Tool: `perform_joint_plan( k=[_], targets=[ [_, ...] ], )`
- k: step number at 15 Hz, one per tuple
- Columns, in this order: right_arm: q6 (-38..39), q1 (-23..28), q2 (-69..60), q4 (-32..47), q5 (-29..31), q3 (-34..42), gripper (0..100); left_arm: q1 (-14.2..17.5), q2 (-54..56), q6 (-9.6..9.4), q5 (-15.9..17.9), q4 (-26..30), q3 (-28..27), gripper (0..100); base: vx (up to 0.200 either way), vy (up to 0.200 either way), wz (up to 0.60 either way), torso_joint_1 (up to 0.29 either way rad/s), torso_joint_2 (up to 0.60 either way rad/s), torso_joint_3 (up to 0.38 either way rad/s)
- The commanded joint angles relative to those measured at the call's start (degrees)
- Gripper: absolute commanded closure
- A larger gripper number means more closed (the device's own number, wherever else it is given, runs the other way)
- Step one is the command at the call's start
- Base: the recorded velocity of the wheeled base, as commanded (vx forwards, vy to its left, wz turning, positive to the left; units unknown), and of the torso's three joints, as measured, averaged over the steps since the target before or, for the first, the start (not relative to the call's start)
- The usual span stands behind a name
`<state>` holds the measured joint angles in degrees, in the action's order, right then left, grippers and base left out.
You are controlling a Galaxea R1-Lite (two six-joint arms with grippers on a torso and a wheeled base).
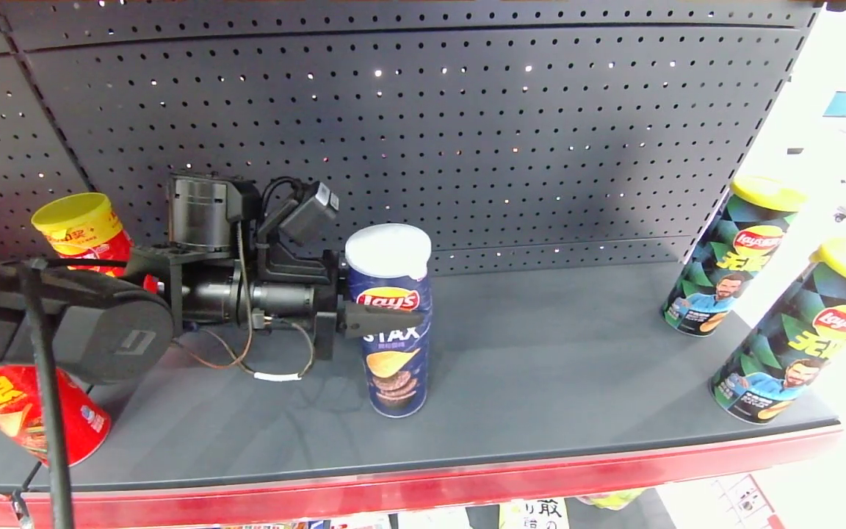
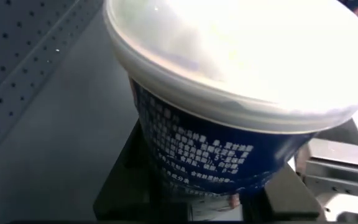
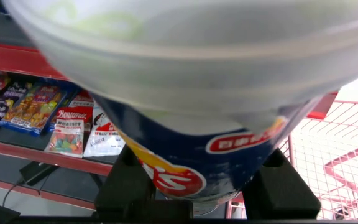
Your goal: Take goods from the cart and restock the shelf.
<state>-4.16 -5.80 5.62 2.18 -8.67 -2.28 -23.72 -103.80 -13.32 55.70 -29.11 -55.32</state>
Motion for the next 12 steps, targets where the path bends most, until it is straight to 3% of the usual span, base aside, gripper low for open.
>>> perform_joint_plan(
  k=[1,6,12],
  targets=[
    [-0.06,0.00,0.09,-0.07,-0.03,-0.01,100,-0.36,3.26,-0.04,0.11,-0.16,4.08,100,0.000,0.000,0.00,0.000,0.00,0.000],
    [-0.06,0.00,0.09,-0.07,-0.03,0.08,100,-1.33,2.38,-0.21,0.02,-4.38,7.33,100,0.000,0.000,0.00,0.000,0.00,0.000],
    [0.11,0.00,0.09,-0.07,-0.03,0.17,100,-2.03,3.08,-0.04,-0.06,-4.55,9.62,100,0.000,0.000,0.00,0.000,0.00,0.000]
  ],
)
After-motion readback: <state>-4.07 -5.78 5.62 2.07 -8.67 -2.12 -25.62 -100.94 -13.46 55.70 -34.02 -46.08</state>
